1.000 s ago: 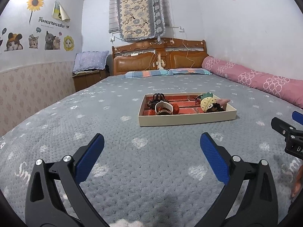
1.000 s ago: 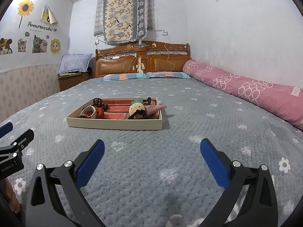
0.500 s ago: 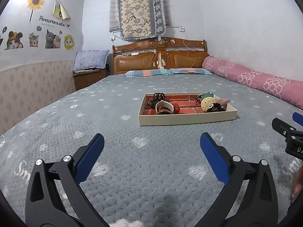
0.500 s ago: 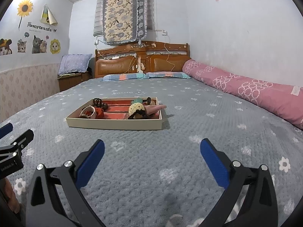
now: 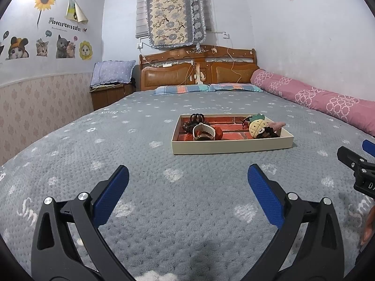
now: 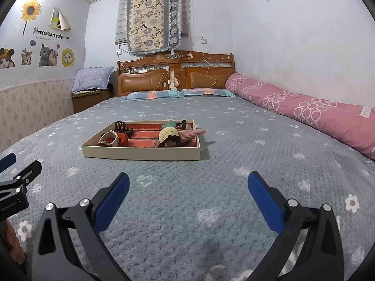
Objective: Organize jewelry
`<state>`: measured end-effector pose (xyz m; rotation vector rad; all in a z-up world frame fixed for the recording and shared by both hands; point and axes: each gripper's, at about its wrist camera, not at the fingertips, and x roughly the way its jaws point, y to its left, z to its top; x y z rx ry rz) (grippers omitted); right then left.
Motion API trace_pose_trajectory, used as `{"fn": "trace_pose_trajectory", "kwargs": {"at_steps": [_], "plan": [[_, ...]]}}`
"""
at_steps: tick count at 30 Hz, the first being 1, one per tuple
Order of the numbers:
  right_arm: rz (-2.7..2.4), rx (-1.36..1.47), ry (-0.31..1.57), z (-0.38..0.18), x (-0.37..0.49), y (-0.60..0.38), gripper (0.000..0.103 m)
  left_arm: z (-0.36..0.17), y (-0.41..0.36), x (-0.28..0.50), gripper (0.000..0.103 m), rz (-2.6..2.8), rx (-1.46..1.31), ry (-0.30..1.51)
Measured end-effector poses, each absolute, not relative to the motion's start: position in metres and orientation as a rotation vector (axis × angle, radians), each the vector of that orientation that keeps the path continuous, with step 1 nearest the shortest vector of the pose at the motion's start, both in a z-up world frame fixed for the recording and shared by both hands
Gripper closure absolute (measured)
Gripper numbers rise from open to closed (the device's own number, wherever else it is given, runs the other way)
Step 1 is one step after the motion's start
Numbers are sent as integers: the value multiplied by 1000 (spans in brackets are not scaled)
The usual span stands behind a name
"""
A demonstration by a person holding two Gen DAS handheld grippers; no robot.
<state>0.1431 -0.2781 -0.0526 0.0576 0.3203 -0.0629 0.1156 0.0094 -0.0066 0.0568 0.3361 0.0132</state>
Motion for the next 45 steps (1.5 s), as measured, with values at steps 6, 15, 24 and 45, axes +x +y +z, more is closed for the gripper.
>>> {"fn": "trace_pose_trajectory", "kwargs": {"at_steps": [6,15,24,45], "plan": [[-63,58,320,-53,143,-278,4,-7,10,115,5,14,54,338],[-64,59,323,-53,144,-279,4,-7,11,116,5,14,53,342],[-65,59,325,-54,145,-279,4,-8,12,116,5,15,51,345],[-65,59,326,-54,145,-279,4,-8,13,117,5,16,51,347]]}}
